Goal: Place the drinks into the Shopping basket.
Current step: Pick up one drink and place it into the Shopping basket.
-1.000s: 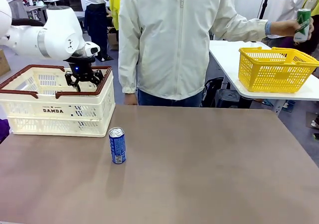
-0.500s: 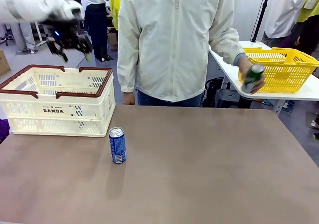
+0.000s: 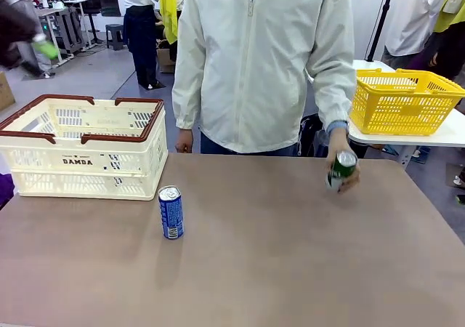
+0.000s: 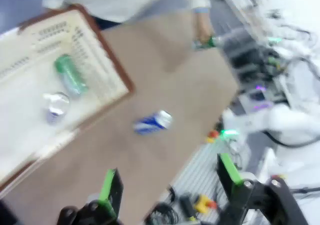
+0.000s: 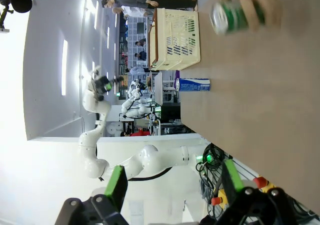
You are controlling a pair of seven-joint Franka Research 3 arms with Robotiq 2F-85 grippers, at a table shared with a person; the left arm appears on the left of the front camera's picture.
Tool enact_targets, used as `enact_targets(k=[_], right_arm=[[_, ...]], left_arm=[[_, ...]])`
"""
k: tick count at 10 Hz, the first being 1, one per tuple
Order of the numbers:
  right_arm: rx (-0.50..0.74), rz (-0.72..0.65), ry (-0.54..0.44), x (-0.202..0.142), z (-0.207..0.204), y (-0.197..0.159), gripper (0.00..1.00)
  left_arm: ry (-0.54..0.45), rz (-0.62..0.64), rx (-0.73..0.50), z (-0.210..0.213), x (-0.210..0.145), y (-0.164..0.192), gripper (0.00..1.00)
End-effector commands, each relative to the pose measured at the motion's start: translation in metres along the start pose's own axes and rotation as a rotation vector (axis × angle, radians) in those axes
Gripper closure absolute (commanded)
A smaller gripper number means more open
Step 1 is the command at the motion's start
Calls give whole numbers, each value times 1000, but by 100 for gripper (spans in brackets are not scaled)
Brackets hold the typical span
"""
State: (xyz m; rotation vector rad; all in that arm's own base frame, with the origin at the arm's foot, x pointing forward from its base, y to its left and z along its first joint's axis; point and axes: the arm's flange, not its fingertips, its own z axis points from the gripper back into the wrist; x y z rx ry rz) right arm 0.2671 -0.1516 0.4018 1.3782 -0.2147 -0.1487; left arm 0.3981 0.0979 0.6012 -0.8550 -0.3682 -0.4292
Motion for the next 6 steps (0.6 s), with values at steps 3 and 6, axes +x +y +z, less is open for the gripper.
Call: enact_targets(k=[3,6], right_arm=[[2,-13,6,1,2,6,0],[2,-13,6,1,2,6,0]], left_arm=[[-103,-9,-299,-23,-124,93,0],[-96,14,-301,-20,-147,100,0]])
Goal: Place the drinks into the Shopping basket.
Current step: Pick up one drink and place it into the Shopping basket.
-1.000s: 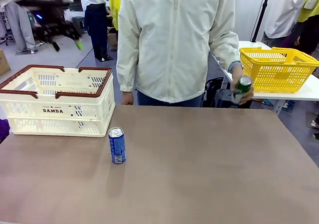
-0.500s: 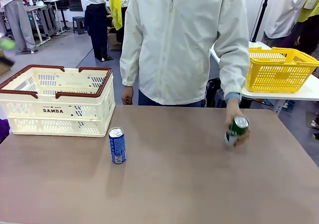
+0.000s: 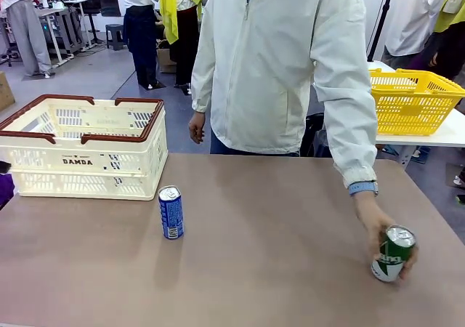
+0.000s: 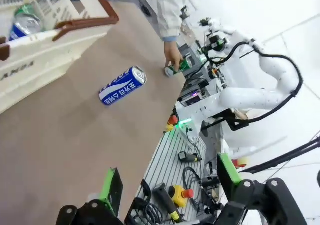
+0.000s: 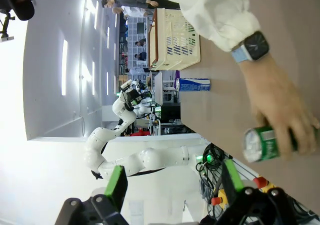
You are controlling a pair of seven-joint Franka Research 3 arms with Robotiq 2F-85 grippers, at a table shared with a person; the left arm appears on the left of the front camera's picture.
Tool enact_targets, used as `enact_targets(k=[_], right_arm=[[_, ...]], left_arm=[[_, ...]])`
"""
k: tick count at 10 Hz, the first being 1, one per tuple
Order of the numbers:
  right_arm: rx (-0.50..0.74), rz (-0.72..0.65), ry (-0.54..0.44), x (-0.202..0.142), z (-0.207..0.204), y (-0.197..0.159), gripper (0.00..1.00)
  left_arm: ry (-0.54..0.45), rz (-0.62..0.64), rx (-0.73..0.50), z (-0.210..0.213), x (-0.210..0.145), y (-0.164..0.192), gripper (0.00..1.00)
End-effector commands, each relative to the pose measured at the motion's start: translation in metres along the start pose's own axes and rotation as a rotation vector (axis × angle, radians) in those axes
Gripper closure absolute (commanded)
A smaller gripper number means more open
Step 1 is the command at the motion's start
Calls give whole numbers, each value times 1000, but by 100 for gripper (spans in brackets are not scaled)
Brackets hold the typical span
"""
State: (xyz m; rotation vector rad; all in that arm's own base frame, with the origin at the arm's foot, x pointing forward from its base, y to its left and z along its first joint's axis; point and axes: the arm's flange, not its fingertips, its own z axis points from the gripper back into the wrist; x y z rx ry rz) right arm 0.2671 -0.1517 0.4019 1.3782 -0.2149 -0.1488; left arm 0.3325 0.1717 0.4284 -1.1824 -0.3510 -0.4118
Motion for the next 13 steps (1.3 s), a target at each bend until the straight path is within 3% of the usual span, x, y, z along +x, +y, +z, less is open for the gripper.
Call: enact_targets(k=[1,11,12,13], right_arm=[[2,-13,6,1,1,6,0],[2,-13,6,1,1,6,0],[2,-13,6,1,1,6,0],[2,-13,6,1,1,6,0]], left_arm=[[-16,-43,7,9,7,-25,0],[-1,-44,19,10,6,-23,0],[-57,0,141,-15,30,-41,0],[12,7,230,-51,56,-63,0]])
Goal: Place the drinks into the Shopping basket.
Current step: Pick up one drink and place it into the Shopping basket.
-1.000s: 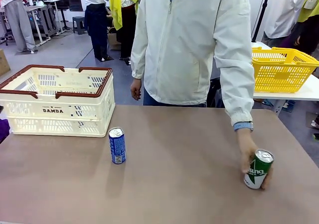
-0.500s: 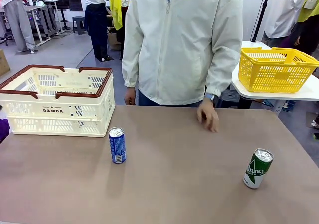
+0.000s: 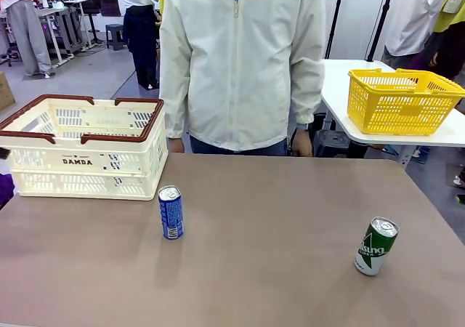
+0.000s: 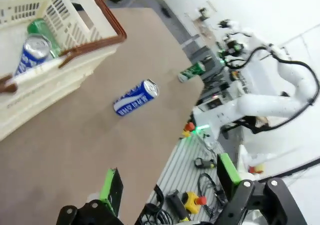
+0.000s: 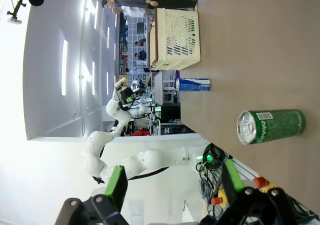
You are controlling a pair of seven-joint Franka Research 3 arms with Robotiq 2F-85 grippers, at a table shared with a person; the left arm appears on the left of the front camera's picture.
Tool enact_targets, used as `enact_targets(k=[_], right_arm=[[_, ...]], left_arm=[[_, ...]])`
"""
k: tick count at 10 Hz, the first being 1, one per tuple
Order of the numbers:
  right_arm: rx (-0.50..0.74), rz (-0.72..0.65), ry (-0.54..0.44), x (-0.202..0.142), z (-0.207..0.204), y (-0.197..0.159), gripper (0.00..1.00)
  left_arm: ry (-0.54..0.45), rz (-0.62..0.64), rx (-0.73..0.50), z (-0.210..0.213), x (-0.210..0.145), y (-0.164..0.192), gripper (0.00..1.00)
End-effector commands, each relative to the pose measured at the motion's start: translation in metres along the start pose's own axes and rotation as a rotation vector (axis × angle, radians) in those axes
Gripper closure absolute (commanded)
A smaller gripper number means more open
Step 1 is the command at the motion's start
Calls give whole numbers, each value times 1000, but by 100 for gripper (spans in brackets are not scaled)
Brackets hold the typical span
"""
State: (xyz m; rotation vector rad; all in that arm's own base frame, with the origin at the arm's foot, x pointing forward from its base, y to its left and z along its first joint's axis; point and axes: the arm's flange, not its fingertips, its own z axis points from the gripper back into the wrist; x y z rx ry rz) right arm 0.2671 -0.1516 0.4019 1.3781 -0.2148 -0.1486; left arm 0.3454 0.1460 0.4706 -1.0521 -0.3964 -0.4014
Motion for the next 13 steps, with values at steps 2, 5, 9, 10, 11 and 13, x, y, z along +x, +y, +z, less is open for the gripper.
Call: enact_targets(k=[2,5,9,10,11,13], right_arm=[[2,-13,6,1,1,6,0],[2,-13,6,1,1,6,0],[2,-13,6,1,1,6,0],[2,-13,6,1,1,6,0],[2,-13,6,1,1,6,0],[2,-13,6,1,1,6,0]], left_arm=[[209,-12,304,-122,72,-81,0],[342,-27,586,-230,81,-126,0],[207,150,918,-310,73,-157,0],[183,-3,810,-294,70,-155,0],[183,-3,810,-294,70,-155,0],[180,47,861,-304,68,-157,0]])
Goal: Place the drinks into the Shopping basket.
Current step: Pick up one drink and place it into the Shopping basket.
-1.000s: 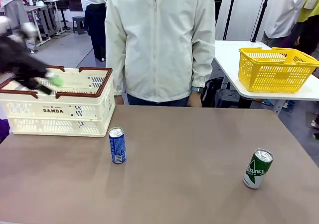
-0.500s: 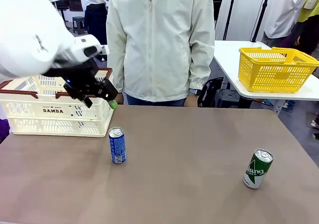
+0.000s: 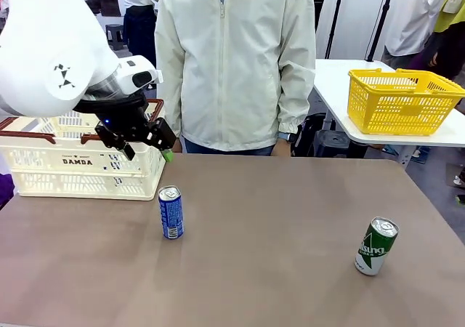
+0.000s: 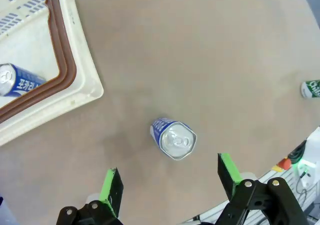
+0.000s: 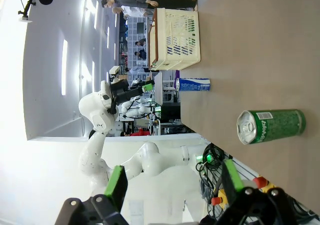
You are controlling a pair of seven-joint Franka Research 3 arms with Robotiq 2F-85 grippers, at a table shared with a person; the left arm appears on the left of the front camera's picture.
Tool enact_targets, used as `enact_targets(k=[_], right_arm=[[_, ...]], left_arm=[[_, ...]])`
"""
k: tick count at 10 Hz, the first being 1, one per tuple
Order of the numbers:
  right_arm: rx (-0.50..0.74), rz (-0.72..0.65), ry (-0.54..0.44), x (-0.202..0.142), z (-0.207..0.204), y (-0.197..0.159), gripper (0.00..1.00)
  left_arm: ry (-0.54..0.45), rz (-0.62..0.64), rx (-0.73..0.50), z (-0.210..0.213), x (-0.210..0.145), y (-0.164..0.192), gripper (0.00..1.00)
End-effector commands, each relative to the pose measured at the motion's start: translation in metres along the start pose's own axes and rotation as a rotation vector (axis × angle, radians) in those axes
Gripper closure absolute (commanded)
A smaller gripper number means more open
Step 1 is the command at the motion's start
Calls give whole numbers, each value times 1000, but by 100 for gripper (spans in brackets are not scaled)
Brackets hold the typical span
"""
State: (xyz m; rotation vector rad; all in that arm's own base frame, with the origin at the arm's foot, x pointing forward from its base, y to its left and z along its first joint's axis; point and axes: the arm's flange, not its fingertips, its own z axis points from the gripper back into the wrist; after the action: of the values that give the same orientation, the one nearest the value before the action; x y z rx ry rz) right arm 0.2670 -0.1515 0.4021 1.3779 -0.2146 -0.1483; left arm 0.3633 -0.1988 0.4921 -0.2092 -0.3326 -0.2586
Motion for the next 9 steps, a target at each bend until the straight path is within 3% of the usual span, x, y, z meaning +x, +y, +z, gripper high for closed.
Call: enact_targets(k=[1,2,4,9], right_arm=[[3,-13,6,1,2,6,0],[3,-13,6,1,2,6,0],[3,-13,6,1,2,6,0],[3,-13,6,1,2,6,0]], left_arm=[[117,180,-81,-4,10,10,0],[130,235,-74,-8,3,7,0],[190,223,-80,-18,-12,-3,0],[186,311,29,-80,-5,-17,0]])
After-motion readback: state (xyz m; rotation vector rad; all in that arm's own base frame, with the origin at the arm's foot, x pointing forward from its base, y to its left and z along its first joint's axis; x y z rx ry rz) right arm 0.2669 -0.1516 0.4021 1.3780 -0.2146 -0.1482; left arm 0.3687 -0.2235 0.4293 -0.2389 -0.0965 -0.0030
